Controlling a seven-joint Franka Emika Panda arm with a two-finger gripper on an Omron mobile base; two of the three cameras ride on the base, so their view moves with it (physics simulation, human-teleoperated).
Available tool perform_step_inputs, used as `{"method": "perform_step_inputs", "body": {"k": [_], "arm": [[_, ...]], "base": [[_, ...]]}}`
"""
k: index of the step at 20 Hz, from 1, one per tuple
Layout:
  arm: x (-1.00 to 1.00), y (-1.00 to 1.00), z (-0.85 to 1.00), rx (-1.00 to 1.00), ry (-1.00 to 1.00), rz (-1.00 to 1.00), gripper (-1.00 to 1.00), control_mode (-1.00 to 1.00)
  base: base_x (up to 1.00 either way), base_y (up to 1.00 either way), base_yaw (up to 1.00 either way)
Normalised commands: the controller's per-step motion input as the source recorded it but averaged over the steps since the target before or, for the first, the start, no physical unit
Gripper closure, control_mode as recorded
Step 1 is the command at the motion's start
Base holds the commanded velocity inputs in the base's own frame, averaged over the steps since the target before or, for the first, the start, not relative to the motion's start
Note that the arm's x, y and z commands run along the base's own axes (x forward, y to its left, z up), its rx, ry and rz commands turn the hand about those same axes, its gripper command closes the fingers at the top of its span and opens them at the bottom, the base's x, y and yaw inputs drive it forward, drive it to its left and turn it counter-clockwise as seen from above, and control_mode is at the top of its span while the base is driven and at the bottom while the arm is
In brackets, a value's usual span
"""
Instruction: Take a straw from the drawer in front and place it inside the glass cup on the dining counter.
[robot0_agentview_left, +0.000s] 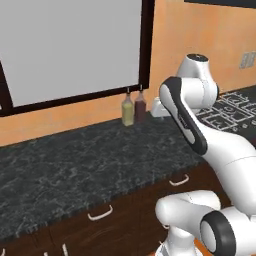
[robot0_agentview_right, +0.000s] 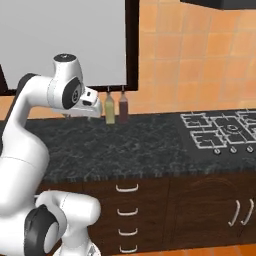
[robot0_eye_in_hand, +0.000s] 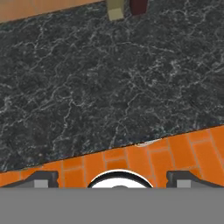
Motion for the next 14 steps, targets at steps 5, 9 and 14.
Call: {"method": "perform_step_inputs", "body": {"k": [5,9,14], "arm": [[0.00,0.00,0.00,0.00,0.00,0.00,-1.00,1.00],[0.00,0.00,0.00,0.00,0.00,0.00,-1.00,1.00],[0.00,0.00,0.00,0.00,0.00,0.00,-1.00,1.00]], "base": [[0.02,0.59,-0.66],[0.01,0.54,-0.66],[0.00,0.58,-0.63]]}}
